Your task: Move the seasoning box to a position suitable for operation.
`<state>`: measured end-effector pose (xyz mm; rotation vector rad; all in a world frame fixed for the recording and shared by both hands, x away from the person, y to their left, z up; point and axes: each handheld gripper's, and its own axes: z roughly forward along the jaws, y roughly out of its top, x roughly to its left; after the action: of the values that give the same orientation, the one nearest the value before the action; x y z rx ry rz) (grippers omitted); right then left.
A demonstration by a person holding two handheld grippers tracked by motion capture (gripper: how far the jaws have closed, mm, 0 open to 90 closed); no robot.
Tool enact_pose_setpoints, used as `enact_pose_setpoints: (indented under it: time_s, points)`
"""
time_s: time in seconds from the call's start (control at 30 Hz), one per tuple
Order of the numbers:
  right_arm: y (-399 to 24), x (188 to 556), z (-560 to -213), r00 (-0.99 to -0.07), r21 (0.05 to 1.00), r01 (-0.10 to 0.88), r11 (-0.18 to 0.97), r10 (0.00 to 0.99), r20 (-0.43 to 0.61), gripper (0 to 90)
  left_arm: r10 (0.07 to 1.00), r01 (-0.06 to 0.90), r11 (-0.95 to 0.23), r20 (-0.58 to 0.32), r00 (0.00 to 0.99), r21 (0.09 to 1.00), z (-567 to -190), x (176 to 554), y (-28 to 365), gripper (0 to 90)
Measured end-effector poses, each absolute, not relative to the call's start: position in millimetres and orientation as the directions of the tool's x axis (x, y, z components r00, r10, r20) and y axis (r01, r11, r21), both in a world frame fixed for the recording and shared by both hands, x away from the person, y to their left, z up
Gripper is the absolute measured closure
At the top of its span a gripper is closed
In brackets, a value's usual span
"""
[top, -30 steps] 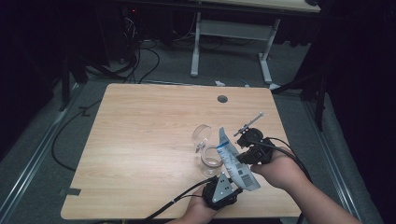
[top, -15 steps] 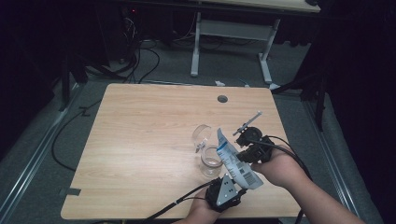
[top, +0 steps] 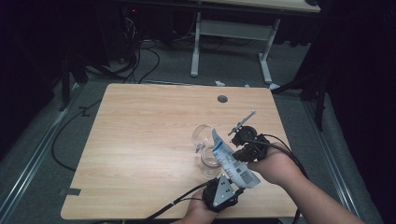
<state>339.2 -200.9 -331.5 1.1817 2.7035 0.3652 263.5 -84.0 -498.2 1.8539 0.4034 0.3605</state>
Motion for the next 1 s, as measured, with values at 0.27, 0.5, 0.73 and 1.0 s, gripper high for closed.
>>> enact_pose_setpoints:
  time_s: [0.27,0.5,0.73,1.0]
  points:
    - [-196.7,342.1,-331.8,-0.674,0.280,0.698,0.659,0.737,-0.056,90.0,0.446,0.107,-0.289,0.035,0.894,0.951,-497.5,264.8,-82.2,63.6]
    - [-196.3,343.3,-332.4,-0.680,0.281,0.691,0.666,0.731,-0.058,90.0,0.445,0.109,-0.288,0.032,0.895,0.952,-497.0,264.5,-81.7,63.3]
    - [-195.5,342.8,-332.3,-0.677,0.278,0.695,0.664,0.733,-0.059,90.0,0.437,0.120,-0.278,0.014,0.899,0.953,-495.6,264.0,-81.6,63.2]
    - [-194.3,343.5,-330.7,-0.680,0.279,0.691,0.667,0.730,-0.063,90.0,0.438,0.117,-0.274,0.015,0.899,0.955,-494.2,264.4,-80.9,63.1]
